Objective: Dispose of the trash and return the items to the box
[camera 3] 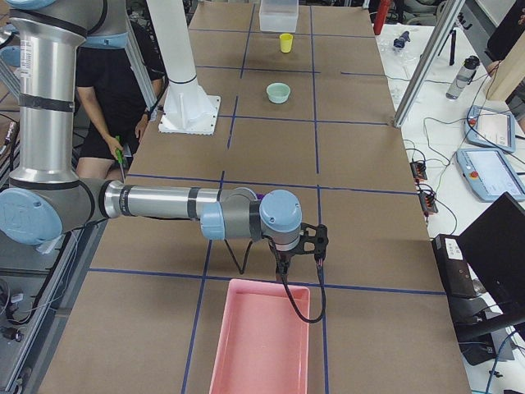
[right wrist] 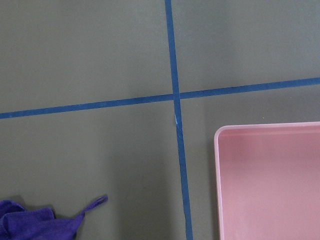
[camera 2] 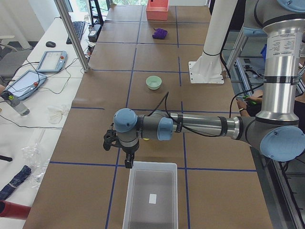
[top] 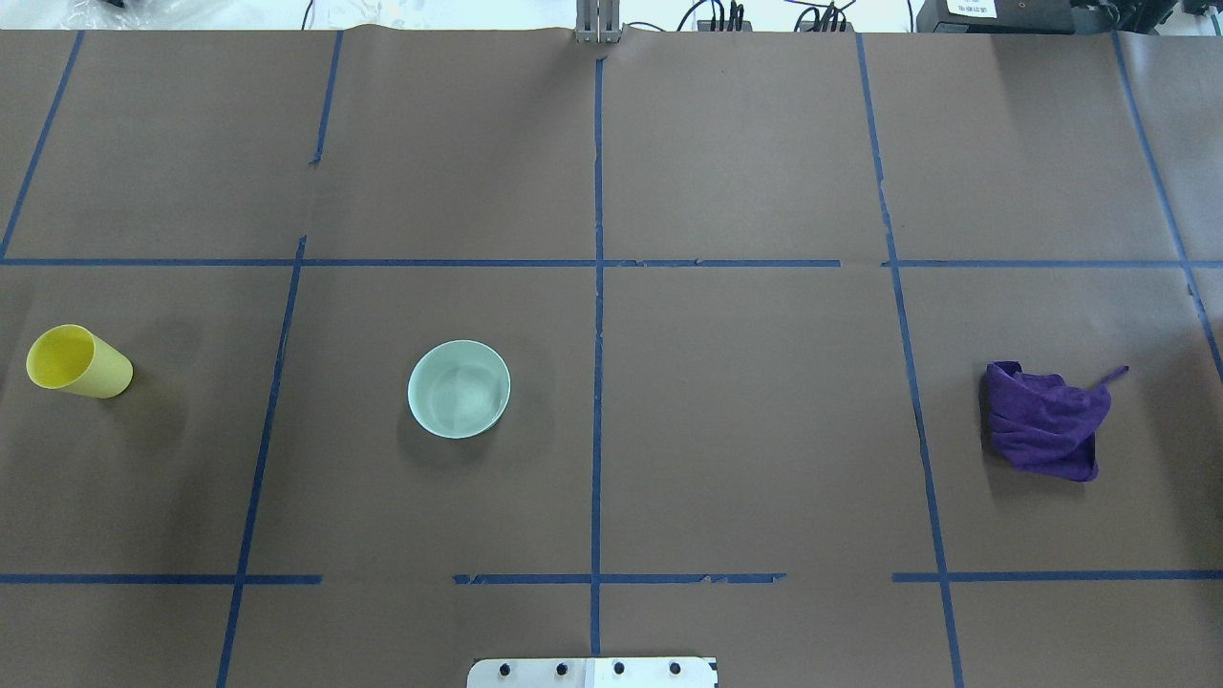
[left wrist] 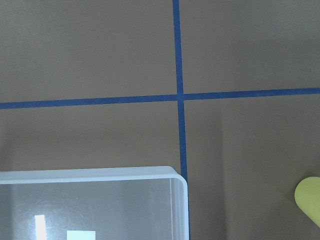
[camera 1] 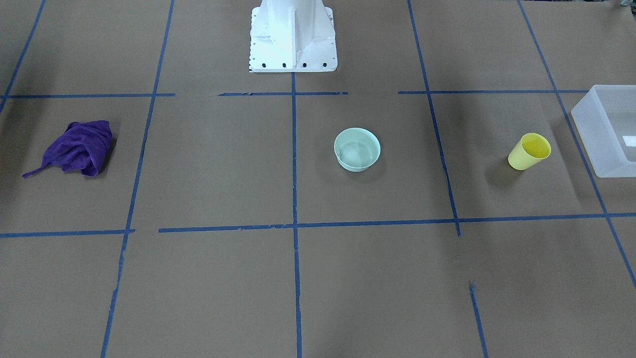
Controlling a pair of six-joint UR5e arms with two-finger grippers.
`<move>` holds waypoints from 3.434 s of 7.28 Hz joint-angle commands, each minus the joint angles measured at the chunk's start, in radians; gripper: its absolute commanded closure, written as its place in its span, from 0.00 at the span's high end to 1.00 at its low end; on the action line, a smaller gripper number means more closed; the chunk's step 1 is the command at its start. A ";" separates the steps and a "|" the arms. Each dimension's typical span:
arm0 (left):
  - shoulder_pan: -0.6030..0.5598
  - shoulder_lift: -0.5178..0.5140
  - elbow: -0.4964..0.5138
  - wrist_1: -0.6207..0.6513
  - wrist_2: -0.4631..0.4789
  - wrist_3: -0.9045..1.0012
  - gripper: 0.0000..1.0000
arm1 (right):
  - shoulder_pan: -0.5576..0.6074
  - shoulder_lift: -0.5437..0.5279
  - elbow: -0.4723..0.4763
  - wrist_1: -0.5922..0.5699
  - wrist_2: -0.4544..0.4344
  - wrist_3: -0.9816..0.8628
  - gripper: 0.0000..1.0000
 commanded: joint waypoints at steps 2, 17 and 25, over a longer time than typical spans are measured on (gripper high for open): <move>0.001 -0.008 -0.083 -0.003 0.003 -0.010 1.00 | 0.001 0.009 0.003 -0.002 -0.003 0.002 1.00; 0.489 0.152 -0.019 -0.805 0.144 -0.832 0.97 | -0.018 0.012 0.084 0.006 -0.004 0.016 1.00; 0.568 0.116 0.038 -0.842 0.187 -0.829 0.60 | -0.019 0.017 0.089 0.009 0.007 0.022 1.00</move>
